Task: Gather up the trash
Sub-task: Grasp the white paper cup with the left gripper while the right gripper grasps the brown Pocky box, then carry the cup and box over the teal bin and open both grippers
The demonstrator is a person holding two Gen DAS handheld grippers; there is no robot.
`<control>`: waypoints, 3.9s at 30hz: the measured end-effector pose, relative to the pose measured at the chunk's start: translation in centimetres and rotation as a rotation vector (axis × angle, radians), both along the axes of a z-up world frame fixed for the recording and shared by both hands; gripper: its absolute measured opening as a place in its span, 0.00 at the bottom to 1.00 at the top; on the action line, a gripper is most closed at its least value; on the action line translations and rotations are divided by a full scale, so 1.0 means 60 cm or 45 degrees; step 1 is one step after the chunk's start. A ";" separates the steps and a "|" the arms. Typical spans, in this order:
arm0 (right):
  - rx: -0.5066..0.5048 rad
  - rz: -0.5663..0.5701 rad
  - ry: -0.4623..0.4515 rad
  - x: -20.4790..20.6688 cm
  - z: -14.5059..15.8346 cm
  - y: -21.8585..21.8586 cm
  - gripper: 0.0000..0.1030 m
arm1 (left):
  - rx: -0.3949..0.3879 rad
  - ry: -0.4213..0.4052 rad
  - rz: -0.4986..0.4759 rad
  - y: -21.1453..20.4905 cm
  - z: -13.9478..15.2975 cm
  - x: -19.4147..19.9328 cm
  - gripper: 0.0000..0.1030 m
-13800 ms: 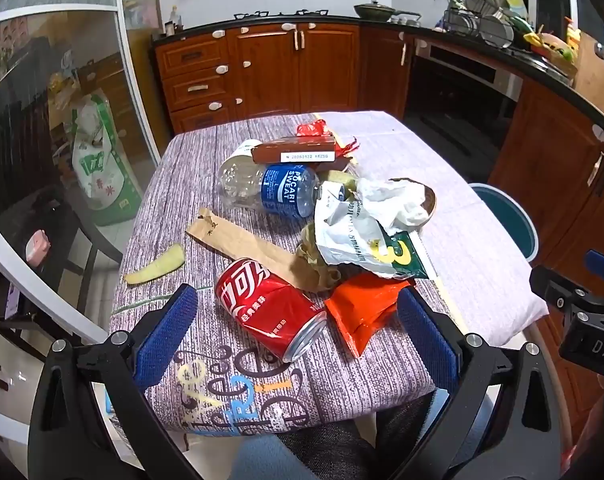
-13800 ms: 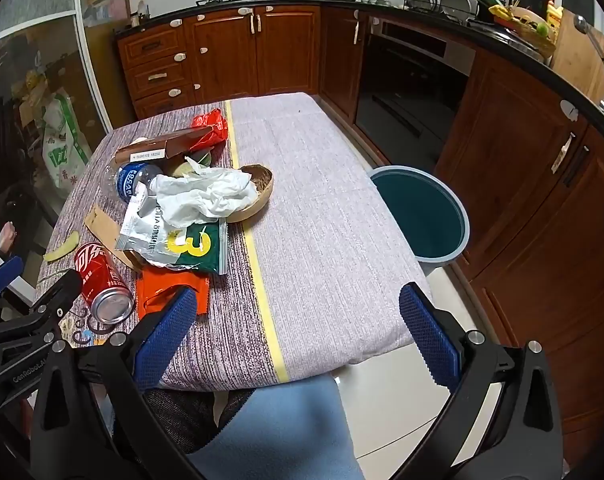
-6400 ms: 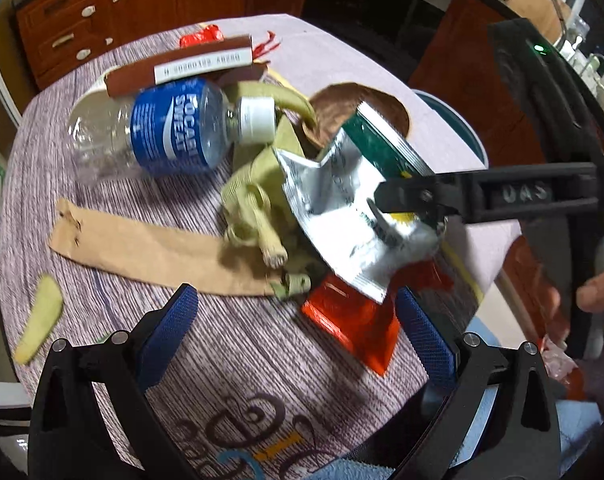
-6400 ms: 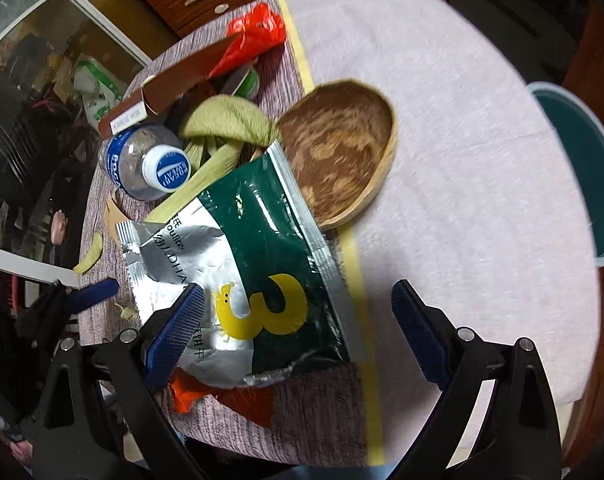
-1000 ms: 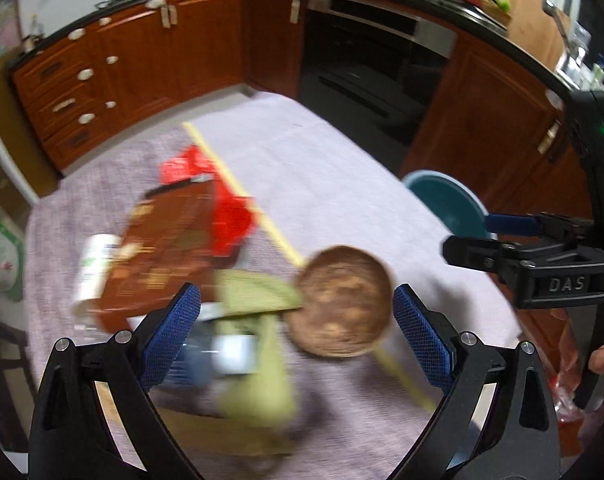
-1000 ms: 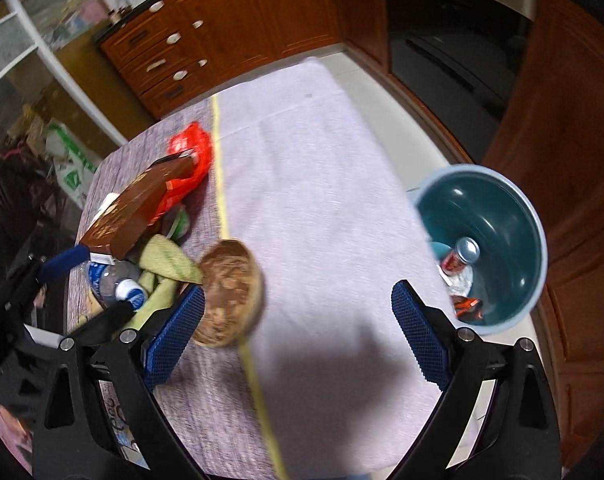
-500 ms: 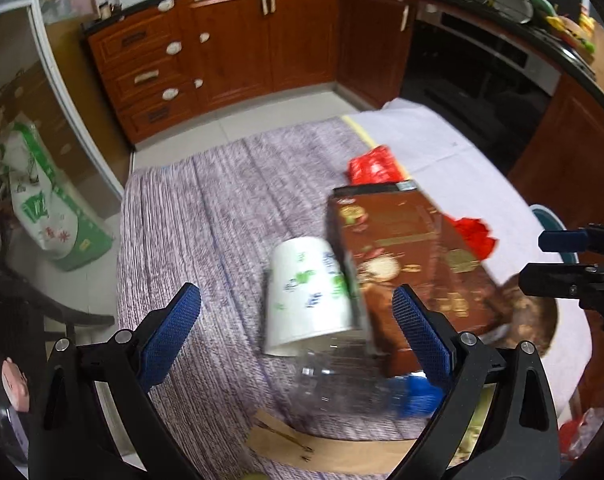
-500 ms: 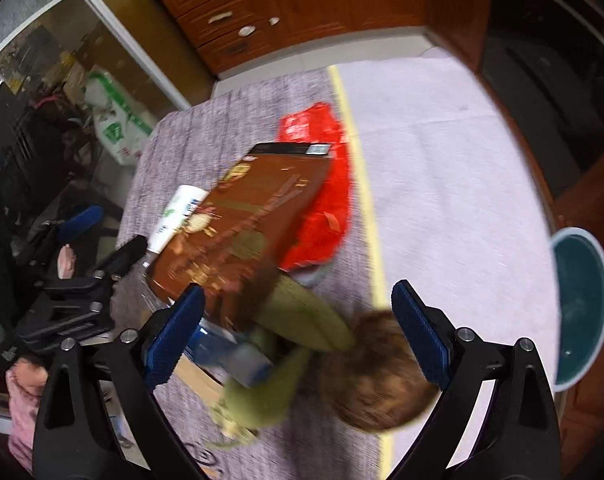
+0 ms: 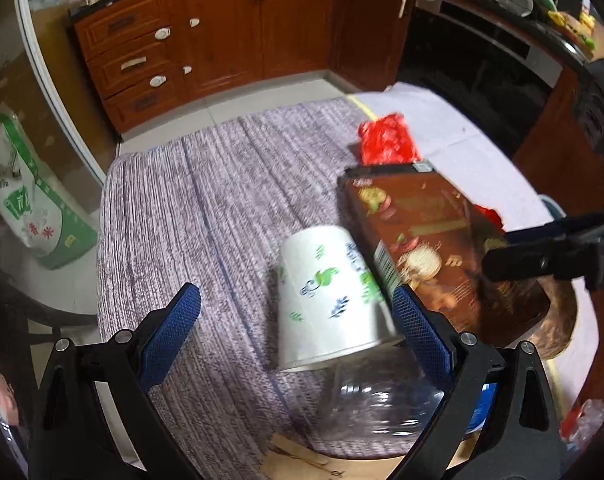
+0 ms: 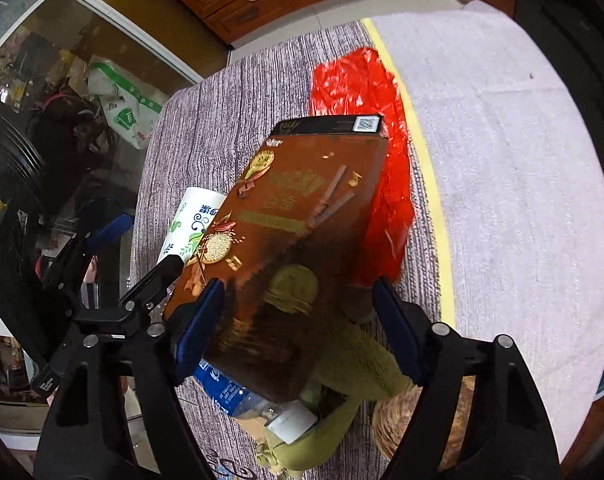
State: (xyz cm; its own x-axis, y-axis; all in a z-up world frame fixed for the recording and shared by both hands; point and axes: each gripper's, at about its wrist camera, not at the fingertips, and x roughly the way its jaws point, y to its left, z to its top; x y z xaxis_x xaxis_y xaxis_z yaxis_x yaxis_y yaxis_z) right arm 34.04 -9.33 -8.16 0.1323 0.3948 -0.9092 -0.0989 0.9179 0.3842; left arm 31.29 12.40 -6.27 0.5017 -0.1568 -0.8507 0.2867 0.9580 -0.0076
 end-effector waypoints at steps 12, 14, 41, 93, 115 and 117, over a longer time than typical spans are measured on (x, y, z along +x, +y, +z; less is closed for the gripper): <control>0.147 -0.038 0.071 0.003 -0.038 0.009 0.68 | -0.078 0.036 -0.009 0.011 -0.018 0.005 0.93; 0.182 -0.045 0.085 0.003 -0.044 0.014 0.68 | -0.096 0.043 -0.002 0.013 -0.021 0.003 0.93; 0.067 0.109 -0.164 -0.034 0.058 0.076 0.22 | -0.120 0.080 0.067 0.028 -0.037 -0.014 0.91; -0.124 -0.635 -0.167 -0.253 0.031 -0.649 0.20 | -0.016 0.024 -0.665 -0.646 0.054 -0.154 0.51; -0.032 -0.763 -0.066 -0.223 -0.057 -0.741 0.81 | 0.081 0.185 -0.766 -0.809 -0.060 -0.113 0.54; -0.037 -0.775 -0.068 -0.227 -0.053 -0.747 0.81 | 0.094 0.185 -0.772 -0.819 -0.066 -0.113 0.61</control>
